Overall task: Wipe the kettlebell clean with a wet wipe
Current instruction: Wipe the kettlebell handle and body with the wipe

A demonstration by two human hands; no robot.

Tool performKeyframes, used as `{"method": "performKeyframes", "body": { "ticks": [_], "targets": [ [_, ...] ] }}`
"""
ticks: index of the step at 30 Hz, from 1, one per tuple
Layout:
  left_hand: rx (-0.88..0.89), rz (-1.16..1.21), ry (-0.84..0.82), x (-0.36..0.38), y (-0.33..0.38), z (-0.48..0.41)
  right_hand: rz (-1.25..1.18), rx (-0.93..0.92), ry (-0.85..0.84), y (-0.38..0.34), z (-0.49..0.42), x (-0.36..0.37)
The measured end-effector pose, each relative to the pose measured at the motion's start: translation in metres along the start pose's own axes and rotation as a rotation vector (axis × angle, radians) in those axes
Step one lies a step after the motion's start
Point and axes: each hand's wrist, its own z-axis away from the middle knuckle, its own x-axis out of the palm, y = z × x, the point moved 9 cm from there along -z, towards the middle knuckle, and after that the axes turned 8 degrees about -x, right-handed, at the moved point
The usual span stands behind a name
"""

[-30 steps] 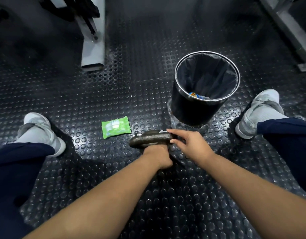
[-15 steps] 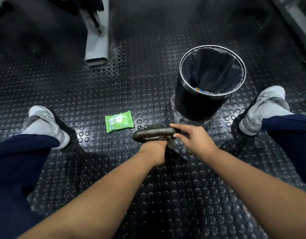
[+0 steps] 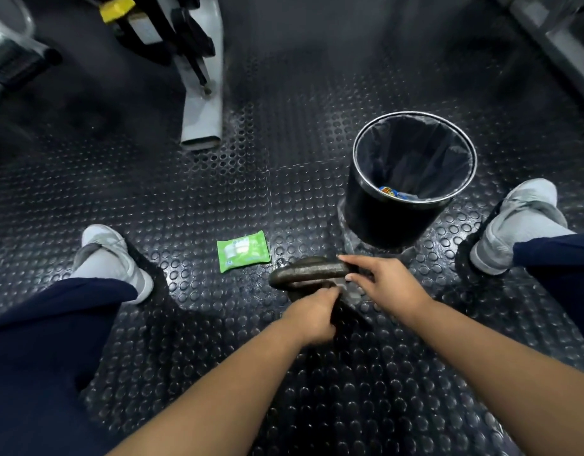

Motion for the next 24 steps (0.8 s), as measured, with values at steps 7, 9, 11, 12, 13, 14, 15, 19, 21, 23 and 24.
{"method": "performKeyframes", "body": {
  "ticks": [7,9,11,12,13,14,15,19,21,23,24],
  "targets": [
    [-0.103,-0.221,-0.006,-0.008,0.011,-0.019,-0.004,0.021,-0.02,0.002,0.001,-0.001],
    [-0.08,-0.002,-0.011,-0.008,0.013,-0.015,-0.005,0.019,-0.011,0.002,0.002,-0.001],
    [-0.028,0.079,-0.009,-0.009,0.01,-0.006,-0.019,0.029,-0.007,0.003,0.003,0.0],
    [0.0,0.066,-0.005,-0.008,0.008,-0.001,-0.026,0.028,-0.006,0.003,0.003,0.0],
    [0.026,0.041,0.007,-0.007,0.007,0.002,-0.025,0.026,-0.005,0.003,0.002,0.0],
    [0.044,0.01,0.026,-0.005,0.006,0.005,-0.019,0.019,-0.002,0.002,0.002,0.0],
    [0.053,-0.015,0.045,-0.004,0.006,0.007,-0.013,0.018,-0.002,0.001,0.002,0.001],
    [-0.044,-0.082,0.035,-0.007,0.005,-0.007,0.001,0.032,0.001,-0.001,0.002,-0.001],
    [-0.089,-0.246,0.016,-0.012,0.007,-0.019,0.006,0.032,0.003,-0.002,0.001,-0.002],
    [-0.136,-0.342,0.004,-0.016,0.012,-0.025,0.0,0.025,-0.002,-0.002,0.0,-0.002],
    [-0.148,-0.308,-0.005,-0.016,0.016,-0.024,-0.002,0.024,-0.004,-0.001,0.0,-0.002]
  ]
}}
